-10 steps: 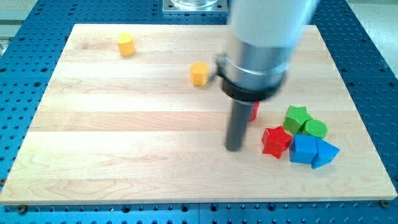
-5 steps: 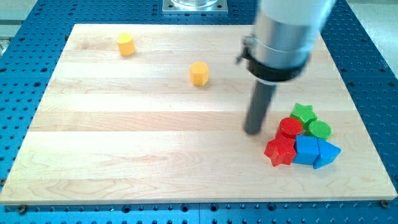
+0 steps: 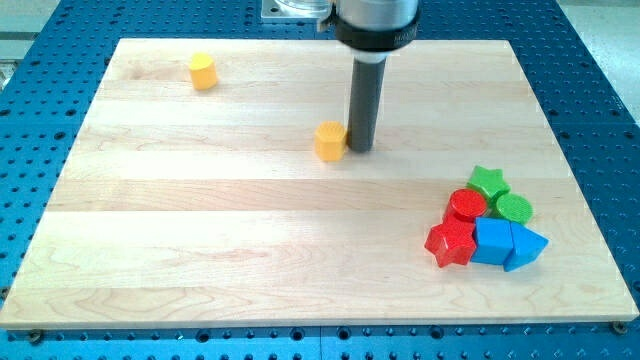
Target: Move the hexagon into the red star
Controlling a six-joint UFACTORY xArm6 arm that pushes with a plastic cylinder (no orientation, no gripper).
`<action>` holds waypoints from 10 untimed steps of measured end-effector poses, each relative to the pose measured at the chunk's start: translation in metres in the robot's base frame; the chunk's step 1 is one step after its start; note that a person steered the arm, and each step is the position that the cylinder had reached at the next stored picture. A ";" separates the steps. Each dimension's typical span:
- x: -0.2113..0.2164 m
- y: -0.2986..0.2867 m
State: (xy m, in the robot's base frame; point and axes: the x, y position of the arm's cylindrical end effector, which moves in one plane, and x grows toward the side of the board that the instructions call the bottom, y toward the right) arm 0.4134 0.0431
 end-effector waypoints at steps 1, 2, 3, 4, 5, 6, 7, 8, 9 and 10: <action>-0.072 -0.004; -0.058 -0.092; 0.045 -0.061; 0.076 -0.031; 0.054 -0.145; -0.006 -0.097; 0.006 -0.024; 0.060 0.037; 0.022 -0.002; -0.029 -0.009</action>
State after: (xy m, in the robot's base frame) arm 0.3846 0.0338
